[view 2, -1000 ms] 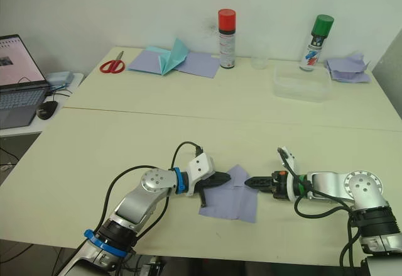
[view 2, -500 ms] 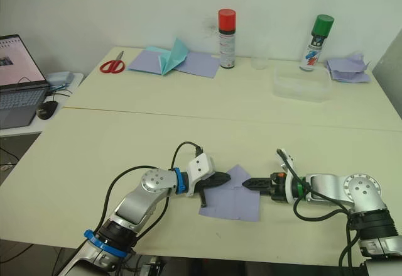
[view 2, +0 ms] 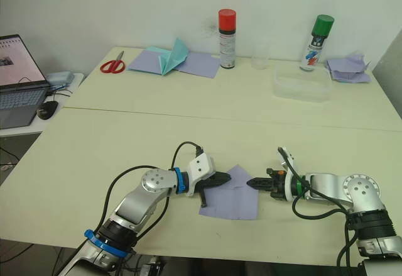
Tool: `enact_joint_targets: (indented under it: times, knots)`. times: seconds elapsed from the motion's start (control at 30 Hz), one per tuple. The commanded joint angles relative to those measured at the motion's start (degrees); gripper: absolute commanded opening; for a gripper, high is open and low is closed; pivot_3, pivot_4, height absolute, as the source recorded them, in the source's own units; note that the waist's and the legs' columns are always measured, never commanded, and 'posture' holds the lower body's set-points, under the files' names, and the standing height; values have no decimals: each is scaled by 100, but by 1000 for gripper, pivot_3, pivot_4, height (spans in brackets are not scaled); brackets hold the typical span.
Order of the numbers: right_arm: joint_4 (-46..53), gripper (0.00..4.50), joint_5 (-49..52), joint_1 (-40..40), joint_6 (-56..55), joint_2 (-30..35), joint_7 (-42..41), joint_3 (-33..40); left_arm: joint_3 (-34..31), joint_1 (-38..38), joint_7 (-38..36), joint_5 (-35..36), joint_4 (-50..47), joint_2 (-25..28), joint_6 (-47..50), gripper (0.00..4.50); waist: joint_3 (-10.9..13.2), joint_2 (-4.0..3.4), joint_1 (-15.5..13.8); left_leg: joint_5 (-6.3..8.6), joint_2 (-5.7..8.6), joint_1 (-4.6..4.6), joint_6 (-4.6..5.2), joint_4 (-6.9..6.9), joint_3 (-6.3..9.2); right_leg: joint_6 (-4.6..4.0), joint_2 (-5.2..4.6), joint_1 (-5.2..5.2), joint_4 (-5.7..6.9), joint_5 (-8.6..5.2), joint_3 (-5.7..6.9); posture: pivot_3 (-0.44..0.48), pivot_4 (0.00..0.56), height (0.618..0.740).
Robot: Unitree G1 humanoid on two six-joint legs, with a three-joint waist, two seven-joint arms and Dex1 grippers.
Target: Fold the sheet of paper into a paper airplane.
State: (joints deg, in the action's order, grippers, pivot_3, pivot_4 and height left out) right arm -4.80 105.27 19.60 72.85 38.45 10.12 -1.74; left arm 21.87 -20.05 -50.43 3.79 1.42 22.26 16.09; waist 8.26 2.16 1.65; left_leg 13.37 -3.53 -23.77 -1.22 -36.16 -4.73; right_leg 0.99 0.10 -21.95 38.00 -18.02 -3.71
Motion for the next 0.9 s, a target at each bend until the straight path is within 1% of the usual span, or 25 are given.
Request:
enact_joint_targets:
  times: [0.03,0.13,0.33,0.9]
  knots:
    - [125,29,189,35,-40,93,-3,146,279,163,-9,-235,246,17,179,0,0,0,0,0,0,0,0,0,0,-2,0,0,0,1,0,0,150,740]
    - [178,29,128,83,-53,78,-63,161,282,159,-19,-231,251,17,174,0,0,0,0,0,0,0,0,-1,0,-21,0,0,1,12,0,0,150,740]
    - [320,29,251,138,-149,-60,11,84,280,133,-22,-224,261,0,165,0,0,0,0,0,0,0,0,-1,0,-20,0,0,1,11,0,0,150,740]
    - [341,29,289,187,-168,-119,1,-34,286,159,-27,-213,240,13,220,0,0,0,-5,0,1,-1,0,-4,0,-24,0,0,2,15,0,0,150,740]
